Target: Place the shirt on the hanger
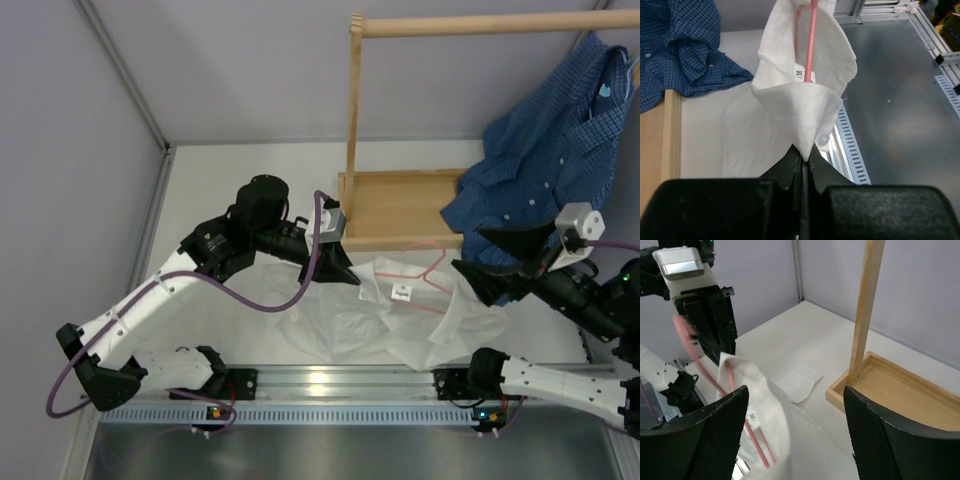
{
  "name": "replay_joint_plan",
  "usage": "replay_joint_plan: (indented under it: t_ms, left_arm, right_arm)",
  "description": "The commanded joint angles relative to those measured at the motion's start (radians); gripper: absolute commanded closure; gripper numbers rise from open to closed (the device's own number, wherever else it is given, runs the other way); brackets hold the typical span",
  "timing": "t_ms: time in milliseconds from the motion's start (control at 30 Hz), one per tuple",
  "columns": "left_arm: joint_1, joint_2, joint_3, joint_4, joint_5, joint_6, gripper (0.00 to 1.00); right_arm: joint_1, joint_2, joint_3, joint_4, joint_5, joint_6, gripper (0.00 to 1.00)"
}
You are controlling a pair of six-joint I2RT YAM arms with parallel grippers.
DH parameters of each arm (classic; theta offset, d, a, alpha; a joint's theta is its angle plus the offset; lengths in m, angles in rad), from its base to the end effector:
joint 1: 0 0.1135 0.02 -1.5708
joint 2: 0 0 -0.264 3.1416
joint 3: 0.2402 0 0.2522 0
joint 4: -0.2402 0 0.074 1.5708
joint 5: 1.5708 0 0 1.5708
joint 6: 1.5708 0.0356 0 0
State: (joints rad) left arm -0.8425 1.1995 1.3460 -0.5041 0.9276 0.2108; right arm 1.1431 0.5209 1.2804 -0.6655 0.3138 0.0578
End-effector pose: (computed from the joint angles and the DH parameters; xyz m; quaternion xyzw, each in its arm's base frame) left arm 0.1432 -0.2034 0.4212 0.5898 0.5070 -0.5077 0.3705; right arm 0.0244 0.0270 0.4672 -0.2444 0.6290 0.3259 0.6621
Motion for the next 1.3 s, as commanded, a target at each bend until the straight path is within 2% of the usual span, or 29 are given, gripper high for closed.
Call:
replay_joint_plan:
  t_ms: [0, 33, 67, 167, 267, 533, 633, 700, 733, 767, 800, 933, 1033, 1067, 1100, 1267]
  left_arm:
    - [0.016, -0.044, 0.065, -0.051, 0.125, 0.056, 1.0]
    - [0.019, -0.049, 0.067, -0.051, 0.126, 0.055, 1.0]
    - [0.022, -0.055, 0.071, -0.053, 0.132, 0.05, 1.0]
    - [0.033, -0.048, 0.105, -0.054, 0.151, 0.024, 1.0]
    - [0.034, -0.025, 0.136, -0.053, 0.172, -0.004, 1.0]
    - [0.037, -0.012, 0.174, -0.053, 0.188, -0.028, 1.0]
    - [0.037, -0.005, 0.186, -0.054, 0.182, -0.039, 1.0]
    - [0.037, 0.0, 0.189, -0.054, 0.185, -0.04, 1.0]
    - [0.039, 0.002, 0.189, -0.054, 0.186, -0.04, 1.0]
    - [0.039, 0.005, 0.189, -0.054, 0.189, -0.044, 1.0]
    - [0.037, 0.006, 0.191, -0.053, 0.188, -0.044, 1.0]
    - [0.037, 0.0, 0.193, -0.054, 0.177, -0.045, 1.0]
    - [0.039, -0.009, 0.197, -0.054, 0.163, -0.048, 1.0]
    - [0.037, -0.011, 0.199, -0.054, 0.159, -0.05, 1.0]
    - [0.039, -0.015, 0.199, -0.054, 0.143, -0.05, 1.0]
    - [0.039, -0.023, 0.212, -0.051, 0.09, -0.066, 1.0]
  right_arm:
    - [0.004, -0.056, 0.097, -0.227, -0.076, -0.096, 0.27]
    - [0.004, -0.068, 0.124, -0.328, -0.122, -0.107, 0.27]
    - [0.004, -0.07, 0.134, -0.373, -0.222, -0.116, 0.26]
    - [0.004, -0.068, 0.145, -0.509, -0.359, -0.127, 0.23]
    - [0.004, -0.047, 0.128, -0.59, -0.355, -0.121, 0.23]
    - [0.003, 0.022, 0.099, -0.565, -0.39, -0.145, 0.26]
    - [0.003, 0.067, 0.094, -0.505, -0.452, -0.168, 0.32]
    - [0.003, 0.077, 0.099, -0.436, -0.446, -0.179, 0.39]
    - [0.004, 0.076, 0.099, -0.406, -0.417, -0.179, 0.44]
    - [0.003, 0.074, 0.097, -0.375, -0.397, -0.168, 0.54]
    - [0.003, 0.068, 0.097, -0.347, -0.381, -0.164, 0.58]
    - [0.003, 0.053, 0.094, -0.255, -0.346, -0.151, 0.67]
    - [0.003, 0.034, 0.071, -0.226, -0.318, -0.132, 0.83]
    - [0.003, 0.031, 0.066, -0.218, -0.294, -0.131, 0.97]
    - [0.003, 0.028, 0.062, -0.217, -0.279, -0.128, 1.0]
    - [0.004, 0.018, 0.062, -0.221, -0.269, -0.124, 1.0]
